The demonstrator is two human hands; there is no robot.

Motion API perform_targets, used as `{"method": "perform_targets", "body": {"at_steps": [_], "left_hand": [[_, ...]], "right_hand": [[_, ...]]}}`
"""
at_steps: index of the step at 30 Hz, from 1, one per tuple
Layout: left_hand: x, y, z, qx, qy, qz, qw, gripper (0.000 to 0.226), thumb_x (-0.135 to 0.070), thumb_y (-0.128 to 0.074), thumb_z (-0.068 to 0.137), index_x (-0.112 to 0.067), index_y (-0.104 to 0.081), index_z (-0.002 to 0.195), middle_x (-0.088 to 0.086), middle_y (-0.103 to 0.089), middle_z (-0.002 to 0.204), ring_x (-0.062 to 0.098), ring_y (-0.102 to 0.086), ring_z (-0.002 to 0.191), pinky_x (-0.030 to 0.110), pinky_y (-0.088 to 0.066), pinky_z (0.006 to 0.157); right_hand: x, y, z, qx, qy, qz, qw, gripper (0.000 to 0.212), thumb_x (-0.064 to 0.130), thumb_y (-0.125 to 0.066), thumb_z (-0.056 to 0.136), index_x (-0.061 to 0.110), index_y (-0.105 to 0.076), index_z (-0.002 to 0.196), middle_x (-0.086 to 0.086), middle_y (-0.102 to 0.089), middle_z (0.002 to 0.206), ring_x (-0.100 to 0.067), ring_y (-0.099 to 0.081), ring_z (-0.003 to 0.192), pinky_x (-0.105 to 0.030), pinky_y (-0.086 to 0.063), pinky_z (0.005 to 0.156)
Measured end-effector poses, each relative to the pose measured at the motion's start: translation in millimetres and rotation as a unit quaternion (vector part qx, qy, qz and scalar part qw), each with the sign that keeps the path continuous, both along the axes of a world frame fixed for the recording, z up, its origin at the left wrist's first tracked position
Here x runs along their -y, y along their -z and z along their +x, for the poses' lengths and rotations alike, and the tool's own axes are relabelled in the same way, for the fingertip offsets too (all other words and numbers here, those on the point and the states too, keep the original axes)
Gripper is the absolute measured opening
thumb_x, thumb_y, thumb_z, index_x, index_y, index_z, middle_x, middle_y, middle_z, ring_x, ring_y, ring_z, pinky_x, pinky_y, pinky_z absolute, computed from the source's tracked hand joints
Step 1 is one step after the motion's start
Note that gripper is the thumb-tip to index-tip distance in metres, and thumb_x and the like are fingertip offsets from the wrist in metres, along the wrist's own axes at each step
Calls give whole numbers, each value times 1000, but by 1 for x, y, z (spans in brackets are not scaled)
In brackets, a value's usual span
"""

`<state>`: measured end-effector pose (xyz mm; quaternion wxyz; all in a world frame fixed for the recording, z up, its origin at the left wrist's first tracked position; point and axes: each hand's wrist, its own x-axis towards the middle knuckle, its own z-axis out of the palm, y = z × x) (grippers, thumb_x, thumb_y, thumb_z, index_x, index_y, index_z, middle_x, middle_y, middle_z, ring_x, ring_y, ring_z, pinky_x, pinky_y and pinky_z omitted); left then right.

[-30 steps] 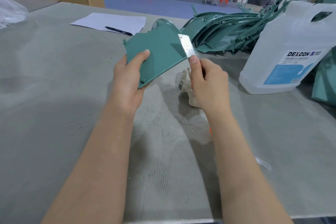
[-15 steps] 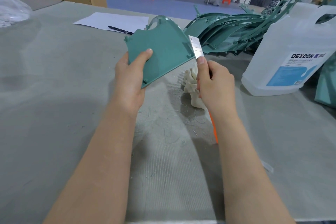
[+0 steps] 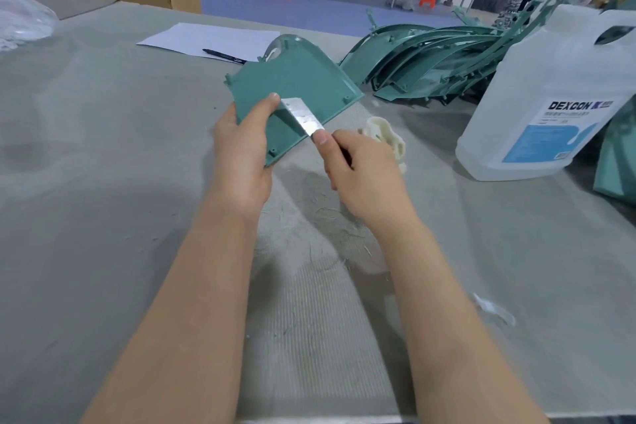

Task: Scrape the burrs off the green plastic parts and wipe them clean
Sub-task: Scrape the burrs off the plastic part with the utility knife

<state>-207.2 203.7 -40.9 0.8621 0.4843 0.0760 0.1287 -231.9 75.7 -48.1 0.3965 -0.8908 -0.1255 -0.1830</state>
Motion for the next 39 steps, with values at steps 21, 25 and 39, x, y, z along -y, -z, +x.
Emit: {"method": "perform_targets", "body": {"at_steps": [21,25,39], "left_hand": [[2,-2,3,2,36,-134,990,14,-10,-51,97,-6,-61,105,2,-70,77,9,-68,64,21,-52,55],[1,-3,2,7,44,-161,986,13,-10,-50,98,-4,-59,104,0,-68,66,9,-65,58,21,-51,53],[6,-8,-2,-1,59,-140,988,12,-11,-51,97,-8,-61,103,-1,-73,74,9,-70,65,21,-53,55]], "right_hand": [[-3,1,-2,27,-16,-16,999,50,43,-43,100,5,-52,70,-14,-57,60,-27,-52,58,-45,-45,58],[-5,2,-3,26,-31,-25,999,51,44,-43,100,3,-53,71,-14,-58,61,-25,-52,57,-42,-45,58],[11,-2,7,77,101,30,991,51,42,-39,102,7,-40,65,-16,-55,66,-31,-48,58,-43,-42,56]]}}
